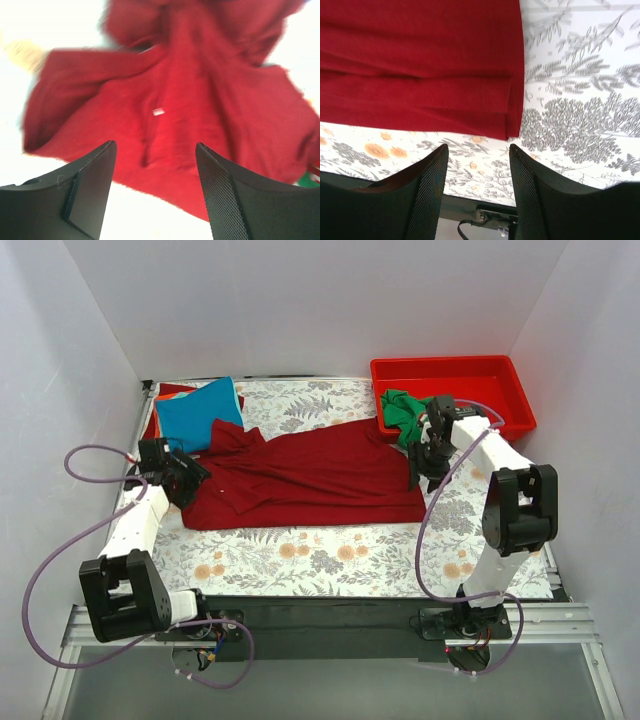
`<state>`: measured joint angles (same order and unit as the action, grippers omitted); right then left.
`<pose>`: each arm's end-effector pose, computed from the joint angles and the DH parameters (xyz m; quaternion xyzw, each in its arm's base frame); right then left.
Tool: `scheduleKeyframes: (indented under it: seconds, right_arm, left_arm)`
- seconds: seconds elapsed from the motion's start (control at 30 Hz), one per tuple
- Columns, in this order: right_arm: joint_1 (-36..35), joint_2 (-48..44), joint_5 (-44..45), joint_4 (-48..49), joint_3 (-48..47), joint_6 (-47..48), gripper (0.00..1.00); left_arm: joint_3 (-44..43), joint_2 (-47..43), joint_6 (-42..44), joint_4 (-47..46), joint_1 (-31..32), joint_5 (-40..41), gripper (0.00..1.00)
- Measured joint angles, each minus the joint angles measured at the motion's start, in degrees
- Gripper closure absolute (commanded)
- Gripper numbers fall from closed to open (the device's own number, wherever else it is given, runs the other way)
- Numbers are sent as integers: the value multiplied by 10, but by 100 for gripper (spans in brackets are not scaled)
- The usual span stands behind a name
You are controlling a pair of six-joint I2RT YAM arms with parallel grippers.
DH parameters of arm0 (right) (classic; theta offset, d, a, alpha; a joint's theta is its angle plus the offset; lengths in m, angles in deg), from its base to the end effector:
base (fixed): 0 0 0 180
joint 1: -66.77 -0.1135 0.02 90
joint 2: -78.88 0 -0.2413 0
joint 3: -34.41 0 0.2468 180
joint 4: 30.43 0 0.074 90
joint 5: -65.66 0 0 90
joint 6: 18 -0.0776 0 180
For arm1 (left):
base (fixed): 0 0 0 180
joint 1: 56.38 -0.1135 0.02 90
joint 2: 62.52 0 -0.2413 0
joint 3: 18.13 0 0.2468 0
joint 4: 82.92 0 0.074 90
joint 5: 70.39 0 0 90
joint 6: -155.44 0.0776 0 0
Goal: Fold and stack the t-shirts
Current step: Fold the tshirt
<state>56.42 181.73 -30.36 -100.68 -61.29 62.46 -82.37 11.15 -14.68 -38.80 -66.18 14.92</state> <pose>0.3443 0.0712 0.1705 -0.0128 0.9925 0.0703 0.0989 0.2824 0.0423 0.1829 -0.6615 0.6806 -0.2117 0.2331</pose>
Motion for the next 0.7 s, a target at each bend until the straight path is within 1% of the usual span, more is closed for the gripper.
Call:
scheduleKeyframes:
  seconds: [0.17,0.33,0.6,0.7]
  right_arm:
    - [3,-36,3,13,82,8,44]
    - [9,-47,3,33,136,8,48]
    - [13,-47,0,64,147,8,49]
    - [13,-47,-2,75,154,8,52]
  left_arm:
    - [68,-22,-8,22,-33,-15,38]
    - [98,-49,-9,38,-54,-25,39]
    - [118,-74,-10,56,-63,-17,43]
    - [123,-68,-12,58,-67,-14,44]
